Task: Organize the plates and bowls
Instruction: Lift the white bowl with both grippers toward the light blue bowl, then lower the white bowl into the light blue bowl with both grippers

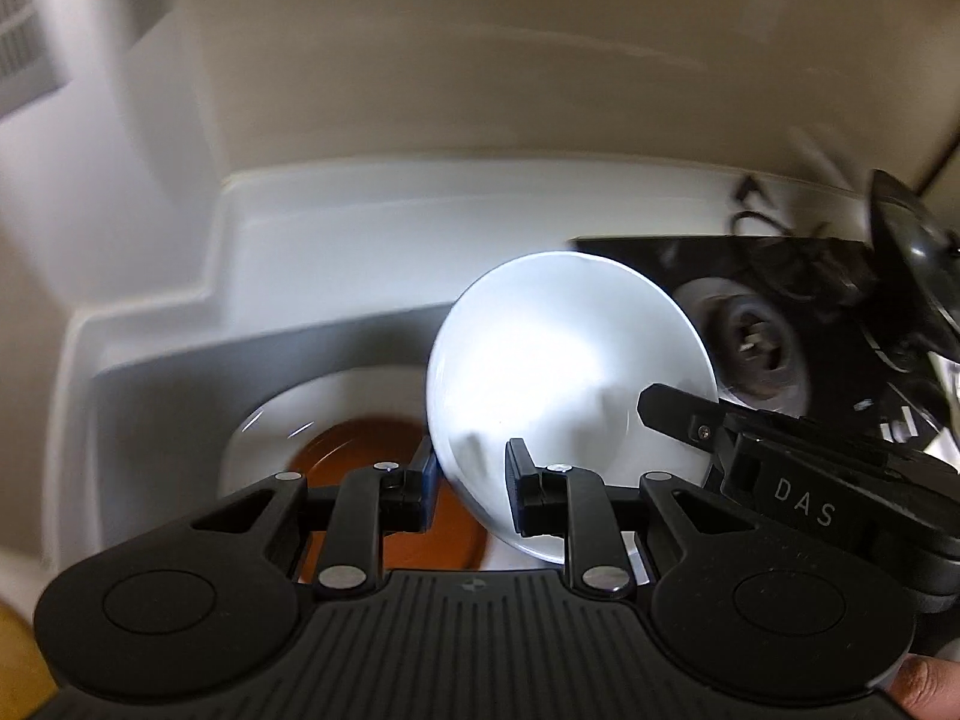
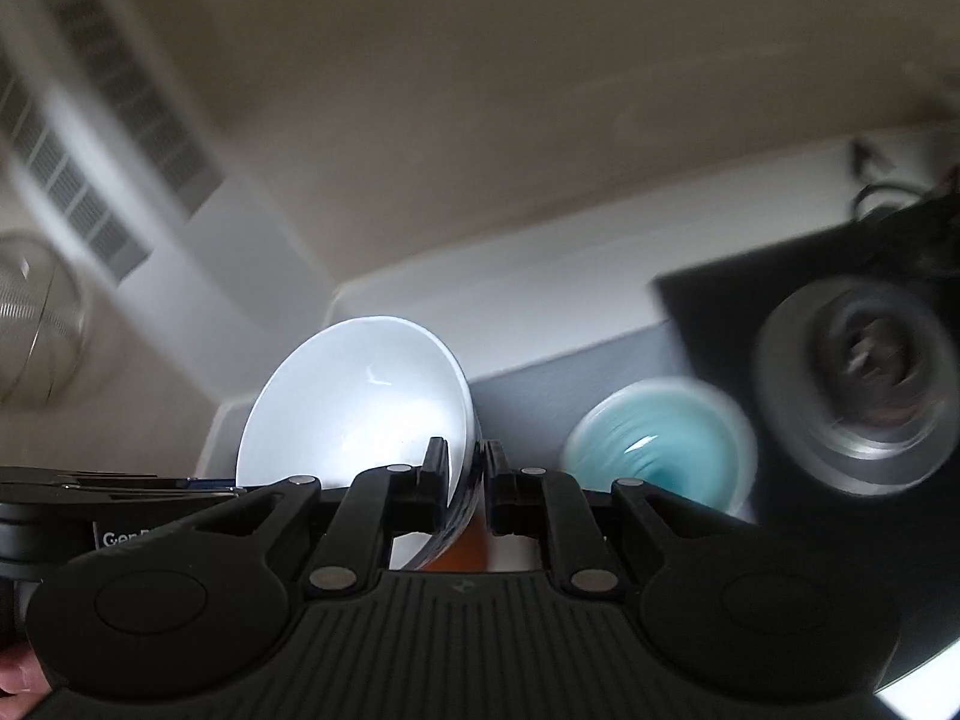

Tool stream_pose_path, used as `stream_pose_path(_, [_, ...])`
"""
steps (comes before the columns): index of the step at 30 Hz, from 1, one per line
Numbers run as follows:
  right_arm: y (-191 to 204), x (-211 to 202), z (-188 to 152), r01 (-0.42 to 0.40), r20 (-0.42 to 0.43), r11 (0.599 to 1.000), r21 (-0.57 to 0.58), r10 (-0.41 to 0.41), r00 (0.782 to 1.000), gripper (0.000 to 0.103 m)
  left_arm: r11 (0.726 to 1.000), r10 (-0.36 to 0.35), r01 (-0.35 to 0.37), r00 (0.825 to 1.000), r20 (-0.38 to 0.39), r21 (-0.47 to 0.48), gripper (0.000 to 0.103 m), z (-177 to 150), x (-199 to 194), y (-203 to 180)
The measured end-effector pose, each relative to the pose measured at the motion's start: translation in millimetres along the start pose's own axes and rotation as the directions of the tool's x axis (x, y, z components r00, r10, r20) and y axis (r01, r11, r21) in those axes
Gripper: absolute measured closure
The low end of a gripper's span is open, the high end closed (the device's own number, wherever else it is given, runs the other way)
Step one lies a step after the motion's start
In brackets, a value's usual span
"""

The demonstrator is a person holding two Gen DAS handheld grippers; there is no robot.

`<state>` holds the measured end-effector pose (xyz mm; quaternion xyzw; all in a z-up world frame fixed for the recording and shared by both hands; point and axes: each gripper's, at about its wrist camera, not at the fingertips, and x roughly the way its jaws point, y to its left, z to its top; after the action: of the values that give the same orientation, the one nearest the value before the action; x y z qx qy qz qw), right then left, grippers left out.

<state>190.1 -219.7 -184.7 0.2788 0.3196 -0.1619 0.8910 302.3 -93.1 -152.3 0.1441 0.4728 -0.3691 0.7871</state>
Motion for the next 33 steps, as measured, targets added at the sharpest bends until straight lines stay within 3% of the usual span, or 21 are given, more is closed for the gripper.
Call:
stream_pose_path(3, [-22.4,-17.6,14.4,0.03,0.049,1.0,0.007,-0.031,0.998,0.091,0.999,-0.034,0.033,0.999,0.018,0.038,0.079,13.6,2.4,-26.1])
stream_pose_path(7, [-49.6,-26.1,22.0,0.066,0.08,0.998,0.016,-0.068,0.995,0.091,0.997,-0.074,0.075,0.997,-0.02,0.034,0.079,24.3,17.4,-44.0])
stream_pose_path(12, [-67.8,-13.0,14.1,0.093,0.081,0.996,-0.011,-0.091,0.993,0.09,0.996,-0.048,0.05,0.998,-0.028,0.077,0.079,24.7,32.1,-62.4])
stream_pose_path(22, [-108.9,31.9,-15.2,0.14,0.012,0.99,0.011,-0.14,0.99,0.091,0.994,-0.036,0.055,0.98,-0.196,0.09,0.079,18.1,115.1,-72.9])
stream_pose_path(33, [-112.6,60.3,-27.0,0.151,-0.019,0.988,-0.045,-0.152,0.988,0.091,0.99,0.052,-0.021,0.973,-0.224,0.14,0.079,16.2,144.7,-79.8])
